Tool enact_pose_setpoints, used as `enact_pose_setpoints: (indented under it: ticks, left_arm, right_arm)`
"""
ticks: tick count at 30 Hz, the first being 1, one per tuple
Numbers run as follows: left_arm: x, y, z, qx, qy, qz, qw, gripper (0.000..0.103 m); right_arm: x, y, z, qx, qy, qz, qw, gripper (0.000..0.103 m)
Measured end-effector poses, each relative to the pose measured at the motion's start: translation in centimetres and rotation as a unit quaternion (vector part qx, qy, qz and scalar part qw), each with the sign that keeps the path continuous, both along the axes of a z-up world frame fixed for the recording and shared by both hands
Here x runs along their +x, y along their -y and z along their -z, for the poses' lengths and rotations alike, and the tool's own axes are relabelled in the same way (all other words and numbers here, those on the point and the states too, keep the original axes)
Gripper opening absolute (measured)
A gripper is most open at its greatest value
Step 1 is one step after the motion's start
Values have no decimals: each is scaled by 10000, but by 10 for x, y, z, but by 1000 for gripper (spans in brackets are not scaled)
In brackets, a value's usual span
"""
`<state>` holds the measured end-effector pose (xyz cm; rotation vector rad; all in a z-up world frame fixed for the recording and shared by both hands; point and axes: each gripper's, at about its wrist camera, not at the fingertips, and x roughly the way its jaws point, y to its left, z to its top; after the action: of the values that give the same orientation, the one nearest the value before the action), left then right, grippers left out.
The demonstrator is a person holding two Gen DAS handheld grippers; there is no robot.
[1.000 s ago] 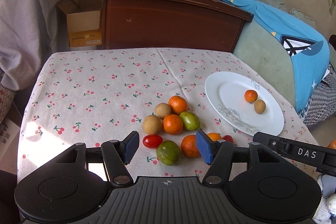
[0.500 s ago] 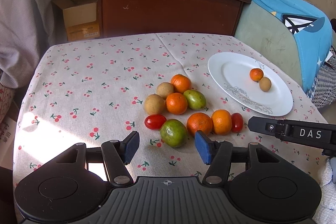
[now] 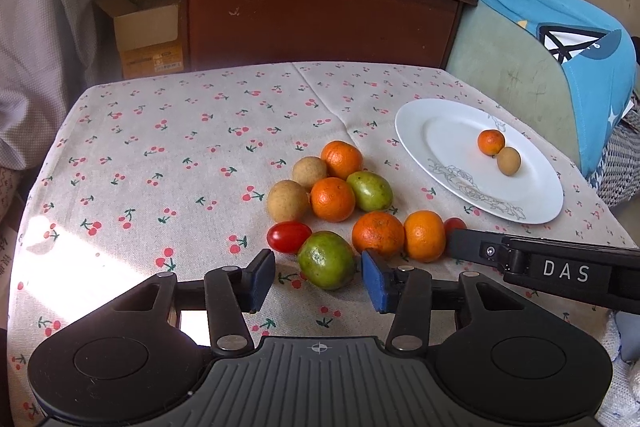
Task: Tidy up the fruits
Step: 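Grasp a red cherry tomato with the right tool while the left tool grasps a green lime, then lower the tomato onto the plate with the right tool while the left tool places the lime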
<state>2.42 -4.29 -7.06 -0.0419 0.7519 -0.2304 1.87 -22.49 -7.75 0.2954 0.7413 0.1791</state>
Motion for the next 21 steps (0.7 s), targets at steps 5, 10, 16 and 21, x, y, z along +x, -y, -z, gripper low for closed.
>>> enact_pose_setpoints:
  ticks: [5, 10, 16, 21]
  left_arm:
    - [1, 3, 1, 2, 43, 75, 10000, 39]
    - [1, 6, 2, 49, 96, 135, 9999, 35]
    - [0, 9, 3, 164, 166, 141, 9996, 29]
    - [-1, 10, 2, 194, 169, 156, 9995, 29]
  right_arm:
    - [3, -5, 2, -108, 84, -50, 9999, 30]
    - [5, -7, 3, -172, 134, -61, 9997, 29]
    - [5, -9, 4, -303, 165, -93, 9994, 20]
    - [4, -12, 3, -408, 187, -147, 9989, 20]
